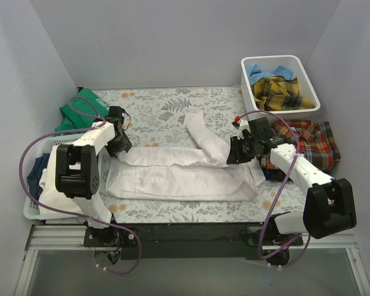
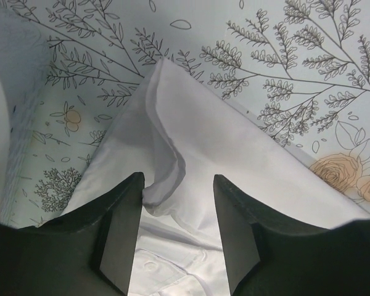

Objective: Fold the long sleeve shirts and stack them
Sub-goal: Fold the shirt

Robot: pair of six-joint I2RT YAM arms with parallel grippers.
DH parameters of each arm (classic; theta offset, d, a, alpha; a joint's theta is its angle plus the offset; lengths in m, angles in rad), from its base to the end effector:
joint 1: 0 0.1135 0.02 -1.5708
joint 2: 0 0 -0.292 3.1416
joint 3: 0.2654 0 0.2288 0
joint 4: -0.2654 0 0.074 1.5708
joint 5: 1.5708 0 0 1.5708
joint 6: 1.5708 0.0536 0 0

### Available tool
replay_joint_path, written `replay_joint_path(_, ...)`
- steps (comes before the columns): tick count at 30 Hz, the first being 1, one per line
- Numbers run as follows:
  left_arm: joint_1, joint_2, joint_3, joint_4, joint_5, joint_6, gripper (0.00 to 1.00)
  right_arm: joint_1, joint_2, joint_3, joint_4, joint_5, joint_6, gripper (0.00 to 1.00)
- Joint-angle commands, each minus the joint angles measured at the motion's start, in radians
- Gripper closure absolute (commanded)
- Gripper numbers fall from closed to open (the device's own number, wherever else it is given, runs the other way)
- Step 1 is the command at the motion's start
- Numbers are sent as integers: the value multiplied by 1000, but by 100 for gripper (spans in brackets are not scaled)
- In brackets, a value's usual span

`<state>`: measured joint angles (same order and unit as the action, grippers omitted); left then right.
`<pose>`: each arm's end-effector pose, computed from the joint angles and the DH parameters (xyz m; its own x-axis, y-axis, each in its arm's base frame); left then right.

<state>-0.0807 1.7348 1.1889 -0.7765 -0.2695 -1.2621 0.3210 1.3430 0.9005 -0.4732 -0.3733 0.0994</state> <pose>0.3185 -0.0114 0.2164 -0.3054 -0.8966 -0.3206 -0.9167 0.3680 -0.1558 0.2356 0.0989 0.2594 -0.7988 -0.1682 -0.5775 -0.4274 0.8343 0.3482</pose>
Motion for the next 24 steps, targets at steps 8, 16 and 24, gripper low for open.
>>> replay_joint_path(8,6,31,57,16,-5,18,47,-23,61,-34,-99,128,34,37)
replay_joint_path(16,4,55,78,20,1,18,47,-40,-22,63,-96,220,101,38)
replay_joint_path(24,4,97,133,20,15,24,47,-129,86,159,-94,272,140,42)
